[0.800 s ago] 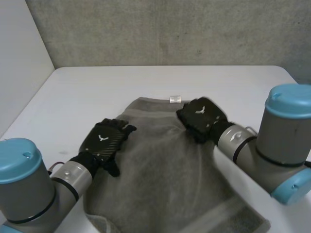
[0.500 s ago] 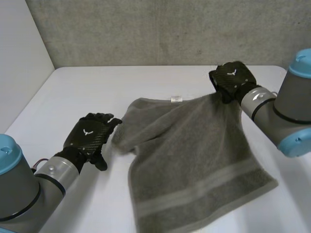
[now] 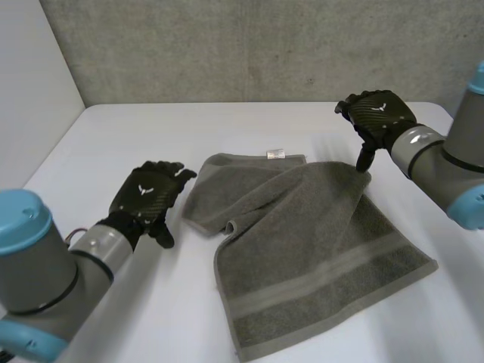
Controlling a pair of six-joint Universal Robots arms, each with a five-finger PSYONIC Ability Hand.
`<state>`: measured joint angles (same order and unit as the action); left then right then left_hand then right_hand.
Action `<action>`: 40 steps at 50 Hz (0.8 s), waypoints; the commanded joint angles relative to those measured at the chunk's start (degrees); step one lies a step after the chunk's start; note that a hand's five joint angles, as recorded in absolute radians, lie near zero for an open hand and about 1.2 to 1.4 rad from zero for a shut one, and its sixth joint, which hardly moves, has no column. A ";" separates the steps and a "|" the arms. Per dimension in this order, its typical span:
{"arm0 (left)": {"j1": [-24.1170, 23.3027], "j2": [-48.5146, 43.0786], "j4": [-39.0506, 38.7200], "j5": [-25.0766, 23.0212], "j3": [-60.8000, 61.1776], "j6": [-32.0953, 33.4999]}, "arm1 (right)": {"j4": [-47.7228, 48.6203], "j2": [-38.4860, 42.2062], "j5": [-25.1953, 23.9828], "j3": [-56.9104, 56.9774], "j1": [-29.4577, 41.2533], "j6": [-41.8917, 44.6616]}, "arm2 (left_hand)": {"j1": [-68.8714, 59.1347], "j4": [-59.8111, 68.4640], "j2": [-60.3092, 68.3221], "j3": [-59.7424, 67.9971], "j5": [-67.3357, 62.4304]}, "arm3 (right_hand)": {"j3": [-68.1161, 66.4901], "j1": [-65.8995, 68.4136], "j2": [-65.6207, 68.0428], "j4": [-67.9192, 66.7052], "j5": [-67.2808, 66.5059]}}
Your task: Fold the towel.
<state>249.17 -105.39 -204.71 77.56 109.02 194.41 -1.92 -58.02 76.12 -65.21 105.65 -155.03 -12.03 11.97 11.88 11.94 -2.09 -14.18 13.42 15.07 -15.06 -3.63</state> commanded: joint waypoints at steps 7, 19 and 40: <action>0.97 -14.39 0.62 -0.65 -14.96 0.09 | 2.00 -13.79 -0.18 -27.41 7.01 -8.88 | -4.74 4.81 4.89 4.83 -4.68 | 3.59 -2.83 -4.49 4.47 3.05; 0.88 -19.76 4.14 -4.08 -19.72 0.18 | 9.83 -14.84 -0.18 -39.47 15.03 -9.15 | -9.45 9.52 9.60 9.54 -9.39 | -2.47 3.23 1.57 -1.59 -3.01; 0.79 -24.16 6.51 -5.75 -22.62 5.01 | 15.45 -14.67 -7.39 -45.62 22.32 -8.35 | -25.76 25.83 25.91 25.85 -25.70 | -8.86 9.62 7.97 -7.98 -9.41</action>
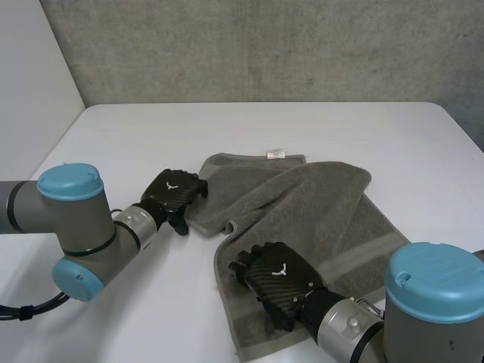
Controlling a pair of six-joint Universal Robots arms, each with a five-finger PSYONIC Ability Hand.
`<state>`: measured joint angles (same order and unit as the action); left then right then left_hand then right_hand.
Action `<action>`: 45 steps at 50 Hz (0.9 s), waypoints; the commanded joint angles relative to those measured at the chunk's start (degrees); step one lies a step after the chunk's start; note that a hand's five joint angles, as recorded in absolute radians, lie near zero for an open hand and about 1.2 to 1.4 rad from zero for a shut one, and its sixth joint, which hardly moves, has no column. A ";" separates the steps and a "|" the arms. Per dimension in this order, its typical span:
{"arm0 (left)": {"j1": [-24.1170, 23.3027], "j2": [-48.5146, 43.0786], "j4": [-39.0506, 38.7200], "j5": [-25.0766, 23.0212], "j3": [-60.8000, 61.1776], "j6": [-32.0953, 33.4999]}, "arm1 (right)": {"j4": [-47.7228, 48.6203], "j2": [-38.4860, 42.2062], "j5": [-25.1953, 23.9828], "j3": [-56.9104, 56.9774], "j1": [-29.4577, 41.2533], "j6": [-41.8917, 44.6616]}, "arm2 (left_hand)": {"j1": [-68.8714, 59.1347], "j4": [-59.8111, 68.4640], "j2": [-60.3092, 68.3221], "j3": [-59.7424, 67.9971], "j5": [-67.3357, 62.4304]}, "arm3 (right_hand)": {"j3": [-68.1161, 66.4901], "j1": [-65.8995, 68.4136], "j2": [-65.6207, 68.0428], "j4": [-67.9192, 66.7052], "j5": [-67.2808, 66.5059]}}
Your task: Fold the towel.
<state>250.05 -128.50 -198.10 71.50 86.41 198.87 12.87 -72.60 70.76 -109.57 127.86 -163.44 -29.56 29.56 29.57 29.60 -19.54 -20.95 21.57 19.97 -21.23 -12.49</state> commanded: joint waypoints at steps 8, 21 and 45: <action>-0.09 -1.93 0.00 0.39 -1.68 0.46 | 1.46 0.44 -3.17 -1.87 1.34 0.41 | -19.65 19.65 19.64 19.62 -19.67 | -2.76 2.13 3.74 -2.47 -1.21; -0.09 -2.28 -0.09 0.65 -2.83 0.46 | 2.95 1.85 -4.14 -2.05 2.84 0.41 | -36.50 36.50 36.49 36.47 -36.52 | -7.30 6.68 8.28 -7.02 -5.76; -0.26 -2.55 -0.18 2.76 -2.83 0.46 | 3.75 5.54 -3.09 -1.96 3.19 7.00 | -38.85 38.86 38.84 38.82 -38.87 | -25.81 25.18 26.79 -25.52 -24.26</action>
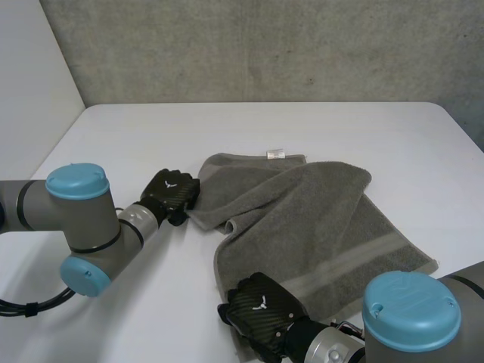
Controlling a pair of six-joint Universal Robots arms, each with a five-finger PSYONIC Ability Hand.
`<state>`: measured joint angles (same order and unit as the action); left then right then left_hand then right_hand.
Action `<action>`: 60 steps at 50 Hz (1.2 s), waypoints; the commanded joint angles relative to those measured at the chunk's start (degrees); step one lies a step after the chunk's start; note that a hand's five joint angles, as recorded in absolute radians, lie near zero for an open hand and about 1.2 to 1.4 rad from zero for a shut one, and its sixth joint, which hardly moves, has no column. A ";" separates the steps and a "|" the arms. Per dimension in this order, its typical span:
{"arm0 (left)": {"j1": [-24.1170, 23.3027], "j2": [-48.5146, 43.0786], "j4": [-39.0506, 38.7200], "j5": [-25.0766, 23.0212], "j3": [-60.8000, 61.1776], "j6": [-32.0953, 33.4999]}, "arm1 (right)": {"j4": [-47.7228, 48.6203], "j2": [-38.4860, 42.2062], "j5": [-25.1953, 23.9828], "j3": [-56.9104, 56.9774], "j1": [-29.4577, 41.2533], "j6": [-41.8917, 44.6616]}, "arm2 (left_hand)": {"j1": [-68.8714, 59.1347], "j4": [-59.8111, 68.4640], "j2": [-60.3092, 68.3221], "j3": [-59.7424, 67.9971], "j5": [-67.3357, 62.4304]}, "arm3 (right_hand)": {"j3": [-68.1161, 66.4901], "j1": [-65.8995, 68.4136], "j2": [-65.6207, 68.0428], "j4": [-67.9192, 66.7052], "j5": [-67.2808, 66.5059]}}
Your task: Fold the towel.
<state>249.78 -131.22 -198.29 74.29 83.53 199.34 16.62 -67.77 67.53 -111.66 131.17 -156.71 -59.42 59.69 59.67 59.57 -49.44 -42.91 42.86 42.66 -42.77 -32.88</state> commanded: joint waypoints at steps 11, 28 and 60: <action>0.00 0.52 0.01 -0.03 0.06 0.00 | 0.17 -1.40 1.03 0.92 -0.91 0.09 | -8.66 8.39 8.41 8.51 -8.64 | -37.09 37.14 37.34 -37.23 -37.12; -0.26 1.05 0.01 -0.03 0.41 -0.09 | -1.33 -2.81 0.06 0.30 -3.90 -0.43 | -8.66 8.39 8.41 8.51 -8.64 | 24.75 -24.70 -24.51 24.62 24.72; -0.17 1.23 0.01 -0.03 0.76 -0.09 | 1.40 2.03 0.06 1.62 -1.53 0.01 | -8.49 8.22 8.24 8.35 -8.48 | 11.47 -11.42 -11.22 11.33 11.44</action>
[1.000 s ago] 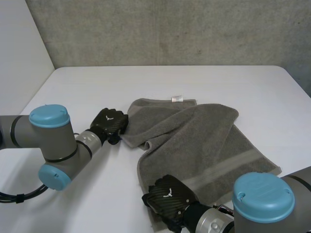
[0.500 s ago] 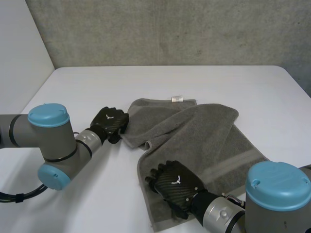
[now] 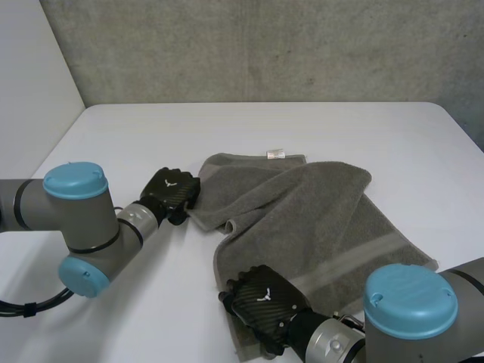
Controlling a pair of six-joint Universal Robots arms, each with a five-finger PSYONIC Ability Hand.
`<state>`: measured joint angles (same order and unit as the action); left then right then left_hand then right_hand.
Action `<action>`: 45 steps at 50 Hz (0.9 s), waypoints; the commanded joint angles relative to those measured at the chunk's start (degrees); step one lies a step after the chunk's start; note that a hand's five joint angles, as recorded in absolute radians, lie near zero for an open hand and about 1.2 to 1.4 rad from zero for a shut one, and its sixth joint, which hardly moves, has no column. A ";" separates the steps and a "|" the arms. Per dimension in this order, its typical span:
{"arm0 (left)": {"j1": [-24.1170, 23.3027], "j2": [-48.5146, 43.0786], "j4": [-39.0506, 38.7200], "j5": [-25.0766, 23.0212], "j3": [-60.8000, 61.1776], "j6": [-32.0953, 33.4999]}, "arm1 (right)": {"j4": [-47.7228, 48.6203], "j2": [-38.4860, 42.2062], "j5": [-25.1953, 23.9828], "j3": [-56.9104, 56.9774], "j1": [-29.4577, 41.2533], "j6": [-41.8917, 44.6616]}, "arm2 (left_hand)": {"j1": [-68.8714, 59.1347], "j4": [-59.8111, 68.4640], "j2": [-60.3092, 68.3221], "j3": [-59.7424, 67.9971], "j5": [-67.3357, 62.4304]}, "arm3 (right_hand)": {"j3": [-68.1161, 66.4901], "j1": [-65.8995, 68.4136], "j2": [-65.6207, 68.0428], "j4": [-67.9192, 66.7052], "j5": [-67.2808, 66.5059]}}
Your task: Fold the towel.
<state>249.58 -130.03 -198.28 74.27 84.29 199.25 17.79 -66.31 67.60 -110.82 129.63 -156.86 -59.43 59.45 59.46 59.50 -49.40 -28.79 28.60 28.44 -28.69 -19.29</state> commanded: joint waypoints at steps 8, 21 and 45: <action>0.03 0.04 0.00 0.00 -0.01 0.00 | 0.15 1.18 -0.01 2.71 0.18 0.15 | -8.31 8.30 8.28 8.24 -8.34 | -5.35 5.54 5.70 -5.45 -4.85; 0.03 0.22 0.00 0.00 0.17 0.00 | 0.06 3.20 0.08 5.26 1.23 0.33 | -8.14 8.13 8.11 8.07 -8.18 | -27.79 27.97 28.14 -27.89 -27.28; -0.49 -0.05 -0.53 -0.09 -0.80 0.09 | -15.04 -15.16 1.05 4.12 -15.44 6.11 | 11.88 -11.89 -11.90 -11.94 11.84 | -51.21 51.40 51.56 -51.31 -50.71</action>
<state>249.23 -129.87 -198.78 74.18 84.02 199.34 10.32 -77.99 68.70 -106.75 123.42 -156.04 -52.54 52.52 52.54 52.58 -42.57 -75.66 75.89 75.25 -76.82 -66.21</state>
